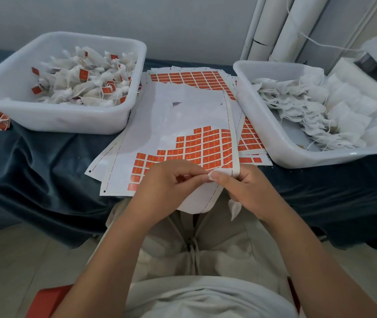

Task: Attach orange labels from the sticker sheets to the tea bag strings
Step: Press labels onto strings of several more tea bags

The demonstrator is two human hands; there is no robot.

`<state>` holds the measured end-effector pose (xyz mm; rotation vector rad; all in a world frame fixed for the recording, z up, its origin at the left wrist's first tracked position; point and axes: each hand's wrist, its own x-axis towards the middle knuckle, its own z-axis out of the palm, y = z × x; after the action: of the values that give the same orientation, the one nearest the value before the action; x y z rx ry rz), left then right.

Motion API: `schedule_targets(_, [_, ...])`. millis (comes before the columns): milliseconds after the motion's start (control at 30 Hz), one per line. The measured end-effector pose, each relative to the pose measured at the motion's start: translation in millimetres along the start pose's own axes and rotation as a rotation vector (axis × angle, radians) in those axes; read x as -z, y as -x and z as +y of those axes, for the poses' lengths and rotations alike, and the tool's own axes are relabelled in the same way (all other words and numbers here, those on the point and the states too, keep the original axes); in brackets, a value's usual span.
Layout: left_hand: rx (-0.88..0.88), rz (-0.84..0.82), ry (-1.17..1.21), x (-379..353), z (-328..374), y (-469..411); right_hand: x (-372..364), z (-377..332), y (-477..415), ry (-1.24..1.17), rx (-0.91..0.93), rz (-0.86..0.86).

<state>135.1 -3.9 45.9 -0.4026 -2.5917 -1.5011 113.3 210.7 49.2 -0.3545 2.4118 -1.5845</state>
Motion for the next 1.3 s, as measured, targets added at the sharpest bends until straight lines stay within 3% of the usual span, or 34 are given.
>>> schedule_targets(133, [0.226, 0.042, 0.244, -4.1, -4.4, -0.4, 4.9, 0.1, -0.6, 0.069, 0.025, -0.067])
schedule_targets(300, [0.368, 0.422, 0.484, -13.5, 1.2, -1.9, 20.3, 10.1, -6.9, 0.093, -0.087, -0.082])
schedule_targets(400, [0.439, 0.499, 0.714, -9.6, 3.8, -2.6, 39.9, 10.4, -5.3, 0.191, -0.238, -0.214])
schedule_targets(533, [0.497, 0.527, 0.755, -8.1, 9.4, -0.1, 78.7, -3.5, 8.6, 0.307, -0.327, -0.393])
schedule_targets(633, [0.54, 0.519, 0.809, -10.1, 12.8, 1.7, 101.6, -11.3, 20.8, 0.343, -0.294, -0.241])
schedule_targets(800, [0.562, 0.443, 0.954, -18.2, 26.6, 2.0, 82.6, -35.4, 28.5, -0.066, -0.071, 0.013])
schedule_targets(1067, [0.45, 0.496, 0.936, -32.9, 35.9, 9.9, 22.6, -63.8, 35.0, 0.049, 0.104, -0.143])
schedule_targets(1300, [0.321, 0.425, 0.895, -37.6, 36.8, 13.7, -9.3, -60.3, 26.9, -0.159, 0.005, -0.102])
